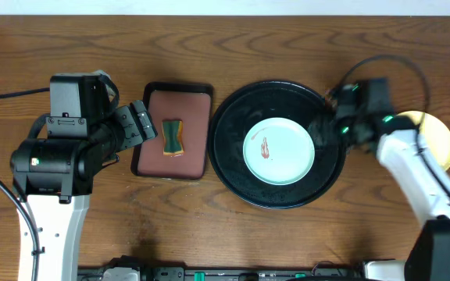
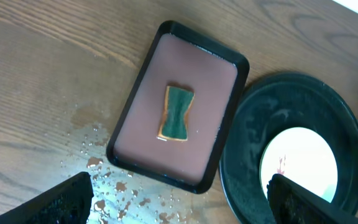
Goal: Clean dirty plates on tray and stack at the side
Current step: 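Drag the white plate with the right gripper to the round tray's center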
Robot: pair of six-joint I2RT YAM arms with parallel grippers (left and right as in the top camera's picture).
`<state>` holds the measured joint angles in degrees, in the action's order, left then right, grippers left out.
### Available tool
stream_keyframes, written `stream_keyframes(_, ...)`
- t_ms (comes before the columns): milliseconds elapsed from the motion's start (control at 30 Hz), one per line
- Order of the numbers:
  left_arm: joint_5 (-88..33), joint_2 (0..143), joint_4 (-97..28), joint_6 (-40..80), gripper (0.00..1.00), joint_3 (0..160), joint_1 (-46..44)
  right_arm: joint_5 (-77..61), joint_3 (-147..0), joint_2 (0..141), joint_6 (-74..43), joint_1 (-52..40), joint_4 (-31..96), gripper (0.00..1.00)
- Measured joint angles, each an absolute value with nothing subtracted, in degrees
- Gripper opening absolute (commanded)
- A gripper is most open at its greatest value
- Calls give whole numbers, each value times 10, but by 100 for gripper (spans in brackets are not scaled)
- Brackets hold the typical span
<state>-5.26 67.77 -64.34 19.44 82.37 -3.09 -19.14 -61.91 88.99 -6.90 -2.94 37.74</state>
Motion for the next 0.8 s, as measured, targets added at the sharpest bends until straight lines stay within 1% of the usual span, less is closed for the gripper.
stream_keyframes(67,-53,678,-643,194,90,824,-31,-210,-637,889,-93,-21,408,56)
stream_keyframes(200,-53,678,-643,194,90,824,-31,-202,-612,889,-149,-28,446,57)
stream_keyframes(300,-53,678,-643,194,91,824,-31,-176,-567,898,-195,-37,425,56)
stream_keyframes(367,-53,678,-643,194,90,824,-31,-170,-539,910,-217,-41,396,51)
stream_keyframes(500,-53,678,-643,194,90,824,-31,-172,-488,934,-223,-46,314,34)
stream_keyframes(567,-53,678,-643,194,90,824,-31,-172,-472,934,-215,-46,296,16)
stream_keyframes(600,-53,678,-643,194,90,824,-31,-171,-466,934,-213,-48,292,10)
stream_keyframes(667,-53,678,-643,194,90,824,-31,-166,-460,934,-211,-54,289,1)
stream_keyframes(800,-53,678,-643,194,90,824,-31,-148,-455,934,-188,-58,262,1)
